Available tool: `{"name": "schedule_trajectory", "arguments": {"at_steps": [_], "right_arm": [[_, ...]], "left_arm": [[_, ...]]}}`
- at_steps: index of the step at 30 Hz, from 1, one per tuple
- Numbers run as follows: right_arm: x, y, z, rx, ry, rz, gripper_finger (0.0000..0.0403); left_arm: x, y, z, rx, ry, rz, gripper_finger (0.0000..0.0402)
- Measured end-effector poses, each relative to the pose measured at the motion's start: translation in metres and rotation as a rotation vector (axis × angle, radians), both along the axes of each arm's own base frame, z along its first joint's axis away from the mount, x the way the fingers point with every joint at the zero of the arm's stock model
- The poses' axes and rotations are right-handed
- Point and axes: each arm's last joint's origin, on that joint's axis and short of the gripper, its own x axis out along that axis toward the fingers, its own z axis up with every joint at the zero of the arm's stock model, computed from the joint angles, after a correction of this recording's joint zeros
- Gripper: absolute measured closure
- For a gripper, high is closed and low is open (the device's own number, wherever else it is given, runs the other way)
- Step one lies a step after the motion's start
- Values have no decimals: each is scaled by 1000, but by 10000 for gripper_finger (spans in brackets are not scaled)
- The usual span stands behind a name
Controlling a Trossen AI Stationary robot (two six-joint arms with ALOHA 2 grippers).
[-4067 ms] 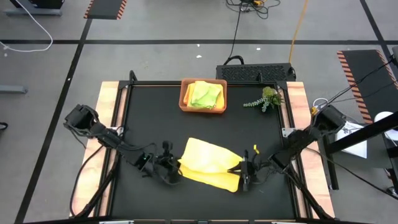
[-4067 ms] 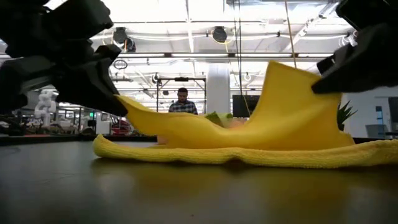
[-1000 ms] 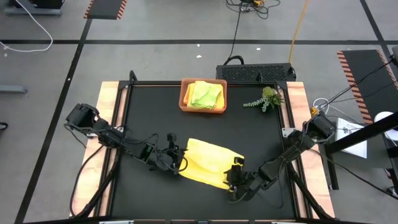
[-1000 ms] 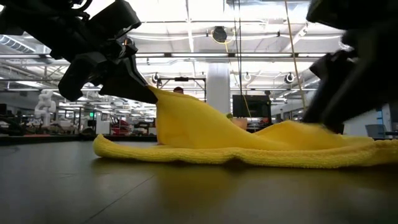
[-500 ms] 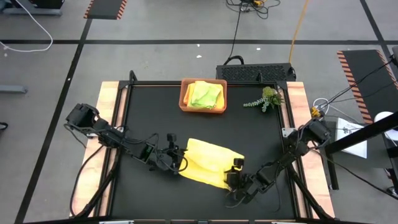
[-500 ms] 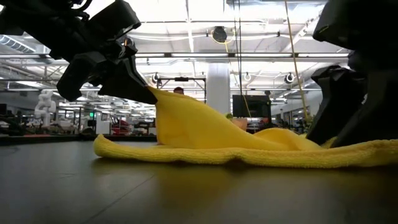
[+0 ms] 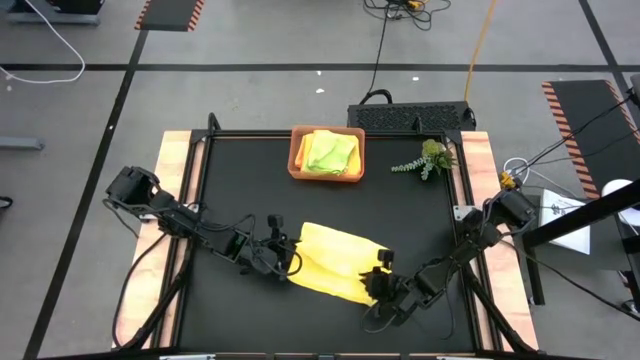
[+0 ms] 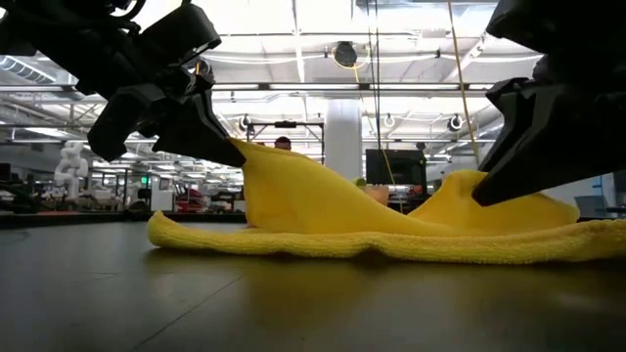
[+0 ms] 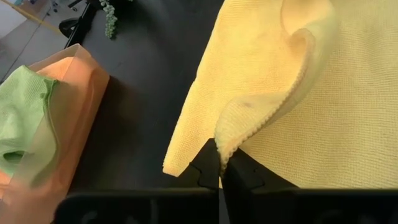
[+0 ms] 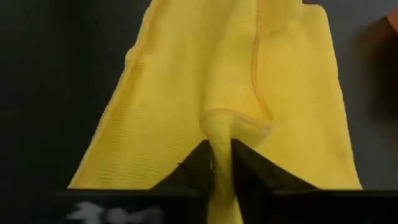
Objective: Fold microfiber towels
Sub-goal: Fold the yellow towel
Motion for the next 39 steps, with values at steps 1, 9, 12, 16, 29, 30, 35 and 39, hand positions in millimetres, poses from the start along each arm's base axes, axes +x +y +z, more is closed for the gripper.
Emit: {"name": "schedule_trajectory", "arguments": {"at_steps": [1,9,12,16,29,30,35,39], "right_arm": [[0,0,0,-2,4,-2,369],[-4,-4,16,-20,-13,5,389],[-10,-11,33,-55,-47,-19,392],[-22,-25,57,-96,-68,-60,399],[-73,-106,69,-94,-236,-295,399],[-76,-111,67,-82,-255,-309,399],[-88,-128,52,-17,-370,-333,399],[-95,-134,41,31,-470,-306,399]], "left_arm": [[0,0,0,0,0,0,393],[0,0,0,24,3,-10,398],[2,3,2,48,-6,-16,391],[8,12,5,94,-26,-8,389],[28,92,15,199,-80,237,398],[29,98,16,196,-91,255,398],[30,119,16,138,-100,268,387],[31,124,15,70,-106,236,397]]}}
